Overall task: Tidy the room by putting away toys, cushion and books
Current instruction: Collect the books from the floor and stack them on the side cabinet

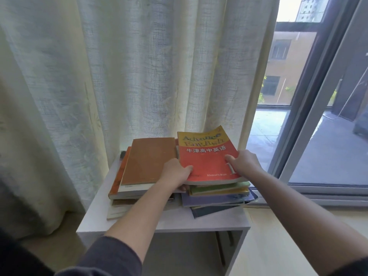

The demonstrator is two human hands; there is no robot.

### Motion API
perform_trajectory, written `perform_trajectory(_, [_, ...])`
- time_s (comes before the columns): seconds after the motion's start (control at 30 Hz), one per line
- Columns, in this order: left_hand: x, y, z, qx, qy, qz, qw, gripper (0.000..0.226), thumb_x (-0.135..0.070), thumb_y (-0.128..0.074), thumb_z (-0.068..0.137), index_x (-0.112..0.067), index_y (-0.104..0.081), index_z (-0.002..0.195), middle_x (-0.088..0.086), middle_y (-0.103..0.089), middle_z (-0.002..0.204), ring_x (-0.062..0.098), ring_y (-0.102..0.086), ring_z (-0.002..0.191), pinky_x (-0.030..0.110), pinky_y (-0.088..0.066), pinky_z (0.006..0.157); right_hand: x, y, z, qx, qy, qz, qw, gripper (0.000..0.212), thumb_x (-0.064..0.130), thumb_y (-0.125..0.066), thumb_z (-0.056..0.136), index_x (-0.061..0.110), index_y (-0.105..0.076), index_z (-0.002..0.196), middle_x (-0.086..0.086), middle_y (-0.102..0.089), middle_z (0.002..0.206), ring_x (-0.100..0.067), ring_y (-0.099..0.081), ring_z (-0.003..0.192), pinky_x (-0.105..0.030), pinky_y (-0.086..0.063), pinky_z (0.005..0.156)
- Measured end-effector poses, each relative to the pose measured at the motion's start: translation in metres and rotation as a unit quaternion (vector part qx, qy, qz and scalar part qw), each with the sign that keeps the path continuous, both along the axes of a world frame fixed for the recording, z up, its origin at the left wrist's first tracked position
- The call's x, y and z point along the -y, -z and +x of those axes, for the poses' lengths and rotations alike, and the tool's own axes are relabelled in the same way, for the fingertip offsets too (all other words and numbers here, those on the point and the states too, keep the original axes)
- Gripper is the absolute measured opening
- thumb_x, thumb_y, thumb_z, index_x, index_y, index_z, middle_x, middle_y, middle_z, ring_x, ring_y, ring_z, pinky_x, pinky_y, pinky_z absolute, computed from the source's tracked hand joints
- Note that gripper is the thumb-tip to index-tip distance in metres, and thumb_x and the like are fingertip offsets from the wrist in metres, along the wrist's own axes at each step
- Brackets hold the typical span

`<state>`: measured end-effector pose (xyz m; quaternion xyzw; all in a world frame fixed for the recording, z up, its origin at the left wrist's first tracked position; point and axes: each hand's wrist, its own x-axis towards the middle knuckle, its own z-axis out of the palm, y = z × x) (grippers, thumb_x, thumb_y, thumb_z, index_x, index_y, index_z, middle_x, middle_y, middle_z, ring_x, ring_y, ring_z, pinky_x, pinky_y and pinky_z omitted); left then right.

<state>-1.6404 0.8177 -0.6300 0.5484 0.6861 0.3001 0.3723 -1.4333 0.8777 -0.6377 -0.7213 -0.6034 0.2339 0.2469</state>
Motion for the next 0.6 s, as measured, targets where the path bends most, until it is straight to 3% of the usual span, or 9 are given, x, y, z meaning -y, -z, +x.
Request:
perform_trajectory(0.03, [0.004, 0.001, -0.005, -0.026, -0.005, 0.016, 1.000, 0.024, -0.032, -0.054, 0.095, -0.012, -0.056, 0.109, 0.008, -0.069, 0.090, 0.021, -0.068, 0.057, 0.026, -0.054, 0.047, 0.003, 0.001, -0.002, 0.012, 0.007, 0.012, 1.000, 0.039, 0.046, -0.054, 0.095, 0.011, -0.058, 0.110, -0.006, -0.067, 0.098, -0.020, -0.067, 0.079, -0.039, -0.058, 0.077])
perform_trajectory(0.1, [0.013, 0.009, -0.022, -0.141, -0.034, 0.090, 0.985, 0.022, -0.034, -0.054, 0.094, -0.016, -0.057, 0.106, 0.001, -0.067, 0.094, 0.015, -0.065, 0.069, 0.027, -0.053, 0.059, 0.010, 0.006, -0.007, 0.073, 0.016, 0.062, 0.995, 0.039, 0.046, -0.052, 0.095, 0.011, -0.055, 0.114, -0.007, -0.064, 0.106, -0.023, -0.063, 0.088, -0.041, -0.056, 0.081])
perform_trajectory(0.17, [0.026, 0.019, -0.046, -0.291, -0.083, 0.198, 0.932, 0.024, -0.035, -0.055, 0.092, -0.019, -0.057, 0.110, -0.002, -0.063, 0.102, 0.012, -0.057, 0.084, 0.024, -0.044, 0.069, 0.017, 0.009, -0.013, 0.185, 0.018, 0.131, 0.974, 0.042, 0.042, -0.048, 0.096, 0.012, -0.050, 0.125, -0.009, -0.057, 0.122, -0.027, -0.055, 0.108, -0.043, -0.048, 0.093])
perform_trajectory(0.23, [0.036, 0.030, -0.072, -0.375, -0.094, 0.249, 0.888, 0.035, -0.042, -0.054, 0.091, -0.020, -0.055, 0.118, -0.001, -0.059, 0.116, 0.014, -0.054, 0.101, 0.025, -0.042, 0.079, 0.025, 0.007, -0.025, 0.255, 0.000, 0.181, 0.950, 0.046, 0.037, -0.047, 0.095, 0.014, -0.044, 0.135, -0.008, -0.047, 0.138, -0.029, -0.042, 0.127, -0.045, -0.034, 0.105])
perform_trajectory(0.27, [0.040, 0.035, -0.086, -0.392, -0.077, 0.230, 0.887, 0.047, -0.049, -0.052, 0.090, -0.021, -0.051, 0.127, 0.001, -0.053, 0.129, 0.018, -0.049, 0.116, 0.030, -0.040, 0.092, 0.031, 0.004, -0.034, 0.266, -0.021, 0.193, 0.944, 0.049, 0.035, -0.047, 0.095, 0.015, -0.040, 0.139, -0.008, -0.040, 0.144, -0.029, -0.035, 0.135, -0.046, -0.028, 0.111])
perform_trajectory(0.33, [0.044, 0.046, -0.107, -0.402, -0.004, 0.147, 0.904, 0.071, -0.064, -0.043, 0.088, -0.024, -0.029, 0.146, 0.004, -0.024, 0.156, 0.023, -0.019, 0.144, 0.043, -0.017, 0.115, 0.042, 0.000, -0.057, 0.269, -0.086, 0.201, 0.938, 0.055, 0.034, -0.046, 0.095, 0.016, -0.033, 0.145, -0.007, -0.030, 0.152, -0.028, -0.023, 0.144, -0.047, -0.016, 0.120])
perform_trajectory(0.4, [0.046, 0.055, -0.116, -0.424, 0.049, 0.100, 0.899, 0.084, -0.073, -0.030, 0.087, -0.028, -0.006, 0.153, 0.003, 0.001, 0.161, 0.020, 0.004, 0.148, 0.045, 0.001, 0.118, 0.055, 0.000, -0.086, 0.258, -0.170, 0.195, 0.931, 0.056, 0.035, -0.043, 0.097, 0.019, -0.029, 0.149, -0.007, -0.025, 0.156, -0.027, -0.016, 0.147, -0.045, -0.007, 0.122])
perform_trajectory(0.5, [0.046, 0.061, -0.117, -0.458, 0.040, 0.134, 0.878, 0.082, -0.070, -0.028, 0.089, -0.024, -0.007, 0.154, 0.005, -0.006, 0.161, 0.022, -0.003, 0.149, 0.044, -0.002, 0.120, 0.065, 0.009, -0.117, 0.227, -0.274, 0.165, 0.920, 0.056, 0.045, -0.039, 0.098, 0.025, -0.027, 0.150, -0.004, -0.019, 0.160, -0.025, -0.009, 0.149, -0.046, -0.004, 0.122])
perform_trajectory(0.6, [0.051, 0.064, -0.121, -0.472, 0.015, 0.189, 0.861, 0.069, -0.056, -0.051, 0.089, -0.021, -0.036, 0.146, 0.009, -0.036, 0.152, 0.027, -0.032, 0.141, 0.047, -0.018, 0.117, 0.063, 0.020, -0.124, 0.267, -0.292, 0.123, 0.910, 0.057, 0.055, -0.032, 0.098, 0.029, -0.030, 0.149, -0.004, -0.014, 0.162, -0.029, -0.006, 0.150, -0.049, -0.003, 0.120])
